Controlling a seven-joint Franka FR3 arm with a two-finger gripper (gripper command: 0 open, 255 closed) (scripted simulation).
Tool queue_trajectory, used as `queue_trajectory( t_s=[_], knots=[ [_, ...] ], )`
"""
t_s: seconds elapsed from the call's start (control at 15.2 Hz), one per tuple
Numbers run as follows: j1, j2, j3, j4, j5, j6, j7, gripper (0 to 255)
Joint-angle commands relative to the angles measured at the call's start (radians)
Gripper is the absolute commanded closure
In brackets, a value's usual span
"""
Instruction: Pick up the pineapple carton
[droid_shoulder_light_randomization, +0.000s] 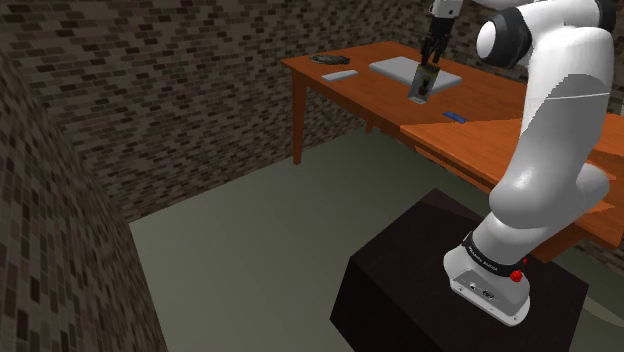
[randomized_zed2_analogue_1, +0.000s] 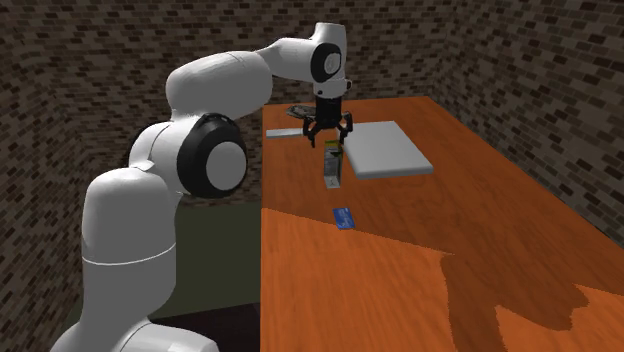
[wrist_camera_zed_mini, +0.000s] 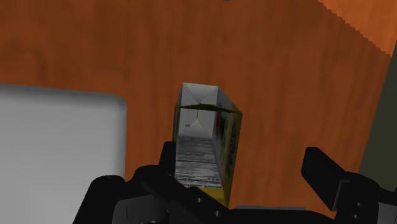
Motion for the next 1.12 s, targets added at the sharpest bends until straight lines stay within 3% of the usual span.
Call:
queue_trajectory(
  t_s=[0.0, 0.07, 0.53, 0.66, 0.73, 1.06],
  knots=[
    [-0.065, 0.130, 0.011, 0.199, 0.042, -0.070, -0.022, 0],
    [-0.078, 0.150, 0.016, 0.233, 0.047, -0.083, -0.023, 0],
    [-0.045, 0.117, 0.013, 0.070, 0.037, 0.043, -0.028, 0],
    [-0.044, 0.116, 0.013, 0.070, 0.036, 0.044, -0.028, 0],
    [-0.043, 0.114, 0.013, 0.065, 0.036, 0.045, -0.028, 255],
    [-0.043, 0.114, 0.013, 0.066, 0.036, 0.045, -0.028, 255]
  ],
)
